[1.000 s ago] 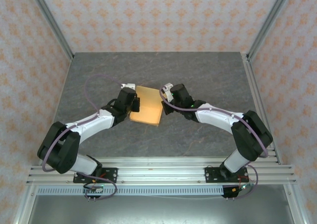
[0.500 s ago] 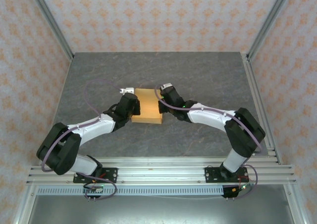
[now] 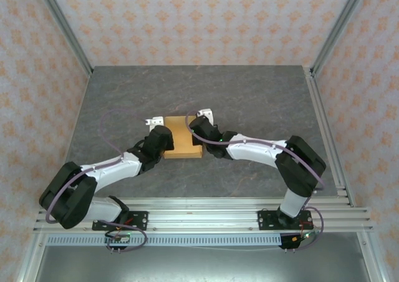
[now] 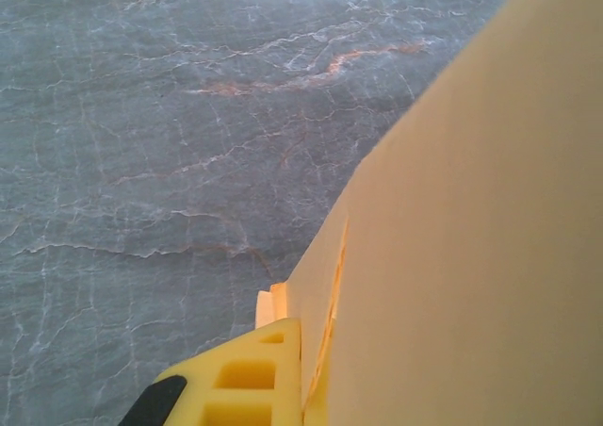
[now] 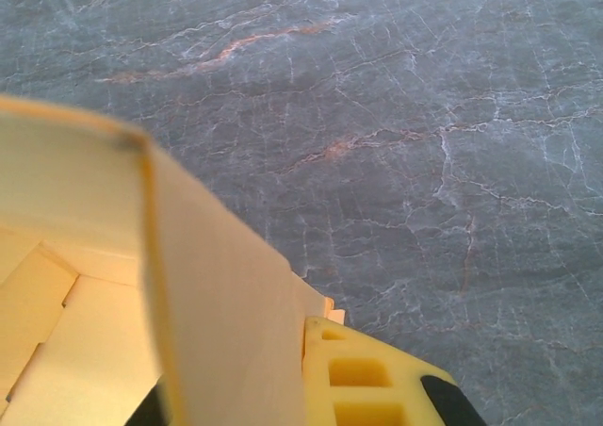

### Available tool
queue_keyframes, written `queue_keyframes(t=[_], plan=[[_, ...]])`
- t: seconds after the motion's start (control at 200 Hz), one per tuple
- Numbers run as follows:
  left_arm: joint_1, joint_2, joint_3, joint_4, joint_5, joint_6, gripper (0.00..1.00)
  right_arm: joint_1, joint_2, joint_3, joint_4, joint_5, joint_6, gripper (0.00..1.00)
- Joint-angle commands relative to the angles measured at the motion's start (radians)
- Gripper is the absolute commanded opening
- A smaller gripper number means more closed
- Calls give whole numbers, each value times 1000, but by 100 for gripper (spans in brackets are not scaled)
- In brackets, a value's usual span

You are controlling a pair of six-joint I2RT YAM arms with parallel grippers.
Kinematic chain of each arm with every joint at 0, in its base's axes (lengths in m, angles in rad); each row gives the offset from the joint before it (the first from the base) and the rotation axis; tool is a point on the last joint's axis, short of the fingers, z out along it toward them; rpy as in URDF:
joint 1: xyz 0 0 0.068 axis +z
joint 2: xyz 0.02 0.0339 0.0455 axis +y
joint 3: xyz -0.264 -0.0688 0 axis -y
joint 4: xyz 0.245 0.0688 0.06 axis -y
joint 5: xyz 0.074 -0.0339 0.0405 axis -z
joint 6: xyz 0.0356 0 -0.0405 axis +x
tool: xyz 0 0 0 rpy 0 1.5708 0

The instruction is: Fold the paper box

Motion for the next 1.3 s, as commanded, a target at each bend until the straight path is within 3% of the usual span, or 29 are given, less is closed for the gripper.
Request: queue_keyframes(t=[0.0, 0.716, 0.981, 1.176, 1.296], plan=[[-13, -24, -44, 70, -60, -50, 0, 39, 21, -8, 17, 109, 43, 3], [-57, -63, -154, 113, -178, -93, 0, 200, 117, -65, 122, 286, 192, 2], [-57, -66, -166, 107, -186, -104, 0, 215, 115, -99, 183, 275, 266, 2], [-75, -59, -174, 138, -181, -121, 0, 214, 95, -112, 182, 351, 234, 6], [-113, -39, -158, 159, -208, -138, 0, 184, 82, -116, 180, 354, 210, 4]])
